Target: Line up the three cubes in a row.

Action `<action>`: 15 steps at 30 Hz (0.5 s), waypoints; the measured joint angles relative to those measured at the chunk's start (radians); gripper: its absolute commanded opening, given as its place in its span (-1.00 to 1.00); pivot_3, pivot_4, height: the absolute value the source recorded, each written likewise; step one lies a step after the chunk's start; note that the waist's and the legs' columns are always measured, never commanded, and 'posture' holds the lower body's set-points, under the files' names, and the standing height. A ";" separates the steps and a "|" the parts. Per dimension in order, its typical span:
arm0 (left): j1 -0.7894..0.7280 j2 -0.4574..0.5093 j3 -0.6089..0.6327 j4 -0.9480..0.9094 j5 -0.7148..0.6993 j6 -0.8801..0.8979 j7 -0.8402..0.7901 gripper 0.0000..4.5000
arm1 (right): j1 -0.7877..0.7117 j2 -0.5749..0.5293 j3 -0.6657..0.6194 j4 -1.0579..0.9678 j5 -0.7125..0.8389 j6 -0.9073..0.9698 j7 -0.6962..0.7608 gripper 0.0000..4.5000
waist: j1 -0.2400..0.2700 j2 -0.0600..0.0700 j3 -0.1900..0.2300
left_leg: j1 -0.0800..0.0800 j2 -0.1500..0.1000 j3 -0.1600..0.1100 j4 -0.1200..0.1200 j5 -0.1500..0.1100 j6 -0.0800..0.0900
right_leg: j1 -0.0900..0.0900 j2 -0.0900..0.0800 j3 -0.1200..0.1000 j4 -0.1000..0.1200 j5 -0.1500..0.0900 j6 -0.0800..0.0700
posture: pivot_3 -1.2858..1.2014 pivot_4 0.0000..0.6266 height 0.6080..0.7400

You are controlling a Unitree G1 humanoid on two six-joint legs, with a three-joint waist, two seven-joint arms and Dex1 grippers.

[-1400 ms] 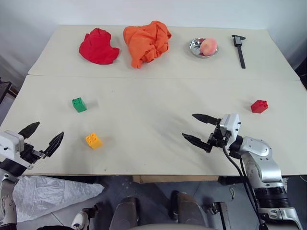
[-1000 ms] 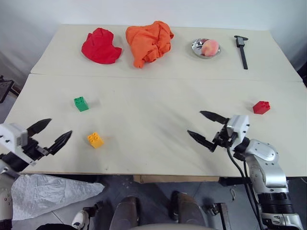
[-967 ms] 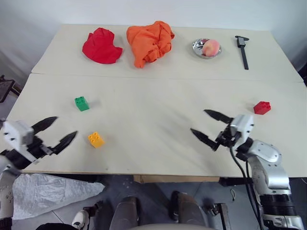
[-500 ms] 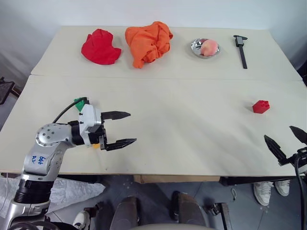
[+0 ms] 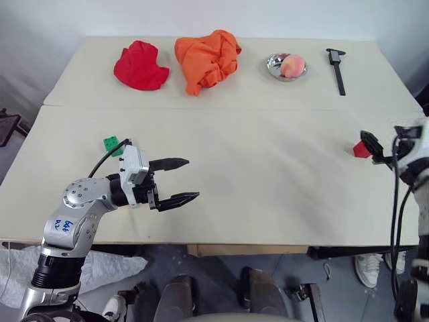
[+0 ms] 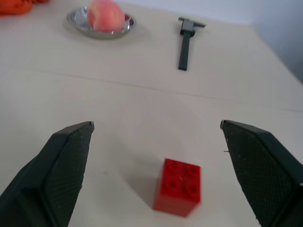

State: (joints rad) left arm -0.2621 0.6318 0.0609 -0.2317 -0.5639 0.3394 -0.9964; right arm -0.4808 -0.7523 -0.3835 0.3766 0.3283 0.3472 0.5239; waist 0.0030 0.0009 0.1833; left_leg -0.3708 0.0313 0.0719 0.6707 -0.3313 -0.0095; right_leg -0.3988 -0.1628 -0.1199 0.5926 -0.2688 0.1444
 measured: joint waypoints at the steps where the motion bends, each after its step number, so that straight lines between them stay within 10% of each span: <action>1: 0.000 0.000 0.000 -0.001 0.002 -0.001 0.000 0.99 | -0.024 -0.001 0.019 0.033 -0.017 0.007 -0.004 1.00 | 0.001 0.000 0.000 | 0.000 0.000 0.000 0.000 0.000 0.000 | 0.000 0.000 0.000 0.000 0.000 0.000 | 0.03 -0.52 1.00; 15: 0.054 0.001 0.008 -0.042 0.038 -0.031 0.049 0.99 | -0.296 -0.043 0.102 0.597 -0.164 -0.093 -0.015 1.00 | -0.007 0.000 0.000 | 0.000 0.000 0.001 -0.001 0.000 0.000 | 0.000 0.000 0.000 -0.001 0.000 0.001 | 0.03 -0.52 1.00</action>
State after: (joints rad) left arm -0.2084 0.6328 0.0691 -0.2735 -0.5262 0.3082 -0.9475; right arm -0.7771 -0.7952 -0.2813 0.9732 0.1648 0.2538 0.5089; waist -0.0041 0.0010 0.1833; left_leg -0.3709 0.0313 0.0733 0.6701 -0.3316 -0.0092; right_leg -0.3988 -0.1628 -0.1195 0.5911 -0.2684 0.1451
